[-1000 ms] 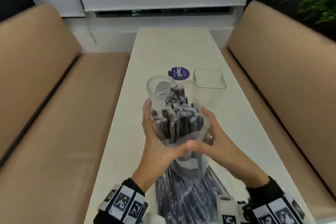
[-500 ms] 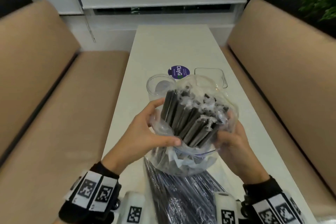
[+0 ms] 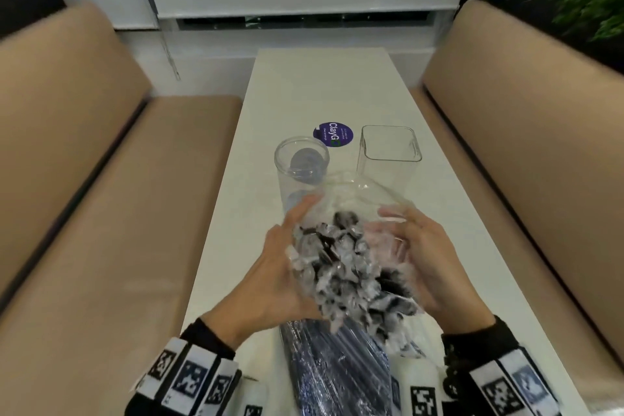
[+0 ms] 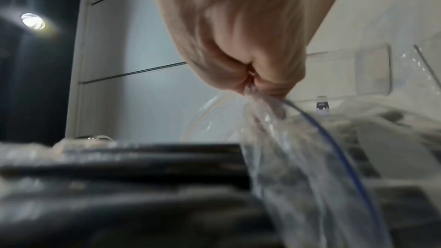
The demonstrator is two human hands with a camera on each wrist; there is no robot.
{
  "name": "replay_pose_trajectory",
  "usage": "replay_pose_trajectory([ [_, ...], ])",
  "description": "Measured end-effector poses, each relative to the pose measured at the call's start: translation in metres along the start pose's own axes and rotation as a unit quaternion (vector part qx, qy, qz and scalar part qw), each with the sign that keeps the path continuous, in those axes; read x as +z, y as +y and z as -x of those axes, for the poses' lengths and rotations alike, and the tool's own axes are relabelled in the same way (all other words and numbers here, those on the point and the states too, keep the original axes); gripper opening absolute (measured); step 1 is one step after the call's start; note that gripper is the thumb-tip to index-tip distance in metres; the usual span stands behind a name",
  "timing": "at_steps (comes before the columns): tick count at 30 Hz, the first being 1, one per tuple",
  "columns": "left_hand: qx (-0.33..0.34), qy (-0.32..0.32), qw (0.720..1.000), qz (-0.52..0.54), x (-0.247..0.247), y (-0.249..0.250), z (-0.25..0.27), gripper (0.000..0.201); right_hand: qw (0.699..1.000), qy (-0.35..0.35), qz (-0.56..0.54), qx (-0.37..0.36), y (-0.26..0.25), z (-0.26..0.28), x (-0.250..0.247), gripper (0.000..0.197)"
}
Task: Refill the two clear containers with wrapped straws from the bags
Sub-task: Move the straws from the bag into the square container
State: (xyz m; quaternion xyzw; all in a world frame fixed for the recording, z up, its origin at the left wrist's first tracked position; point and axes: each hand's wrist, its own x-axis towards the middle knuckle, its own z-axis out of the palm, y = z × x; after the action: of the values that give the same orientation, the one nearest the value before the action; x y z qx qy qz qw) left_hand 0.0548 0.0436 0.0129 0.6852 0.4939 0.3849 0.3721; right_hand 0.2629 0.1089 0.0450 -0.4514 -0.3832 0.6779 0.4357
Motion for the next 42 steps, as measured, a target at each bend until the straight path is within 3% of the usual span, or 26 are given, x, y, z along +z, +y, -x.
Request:
replay_pose_trajectory([
  [1, -0.021, -0.008, 0.997, 0.069, 0.004, 0.000, 0.000, 0.100, 1.000, 0.005, 0.017, 0.000, 0.003, -0.005, 0.000, 0.026],
  [3, -0.093, 0.014, 0.991, 0.095, 0.015, -0.007, 0.001, 0.079, 0.998, 0.028, 0.057, 0.002, 0.018, -0.014, 0.000, 0.020],
  [6, -0.159, 0.153, 0.972, 0.087, 0.027, -0.028, -0.003, 0.061, 0.973, 0.055, 0.226, -0.008, 0.049, -0.023, -0.008, 0.019],
  [8, -0.171, 0.185, 0.960, 0.125, 0.029, -0.032, -0.007, 0.060, 0.914, 0.078, 0.389, -0.086, 0.050, -0.018, -0.011, 0.032],
  [10, -0.177, 0.204, 0.953, 0.135, 0.031, -0.034, -0.009, 0.067, 0.877, 0.110, 0.410, -0.224, 0.037, -0.007, -0.010, 0.046],
  [12, -0.175, 0.221, 0.950, 0.137, 0.032, -0.035, -0.011, 0.075, 0.900, 0.081, 0.302, -0.303, 0.024, 0.006, -0.005, 0.055],
  [13, -0.172, 0.233, 0.948, 0.135, 0.034, -0.036, -0.011, 0.078, 0.923, 0.039, 0.239, -0.298, 0.019, 0.010, -0.001, 0.058],
  [16, -0.155, 0.239, 0.950, 0.127, 0.040, -0.032, -0.015, 0.080, 0.966, -0.049, 0.182, -0.176, 0.016, 0.007, 0.012, 0.085],
  [17, -0.156, 0.242, 0.950, 0.124, 0.041, -0.030, -0.015, 0.080, 0.966, -0.057, 0.199, -0.156, 0.019, 0.002, 0.014, 0.080],
  [20, -0.166, 0.237, 0.948, 0.134, 0.039, -0.031, -0.013, 0.081, 0.957, -0.032, 0.227, -0.178, 0.022, -0.008, 0.017, 0.041],
  [26, -0.158, 0.231, 0.948, 0.152, 0.027, -0.035, -0.017, 0.101, 0.943, -0.043, 0.226, -0.239, 0.002, -0.013, 0.018, 0.028],
  [30, -0.140, 0.212, 0.955, 0.156, 0.023, -0.029, -0.033, 0.093, 0.939, -0.029, 0.221, -0.261, -0.017, -0.028, 0.020, 0.014],
  [36, -0.093, 0.180, 0.965, 0.169, 0.013, -0.020, -0.068, 0.079, 0.940, 0.010, 0.210, -0.269, -0.032, -0.049, 0.020, 0.013],
  [42, -0.089, 0.145, 0.970, 0.174, 0.012, -0.032, -0.094, 0.093, 0.932, 0.048, 0.214, -0.289, -0.068, -0.068, 0.020, 0.024],
])
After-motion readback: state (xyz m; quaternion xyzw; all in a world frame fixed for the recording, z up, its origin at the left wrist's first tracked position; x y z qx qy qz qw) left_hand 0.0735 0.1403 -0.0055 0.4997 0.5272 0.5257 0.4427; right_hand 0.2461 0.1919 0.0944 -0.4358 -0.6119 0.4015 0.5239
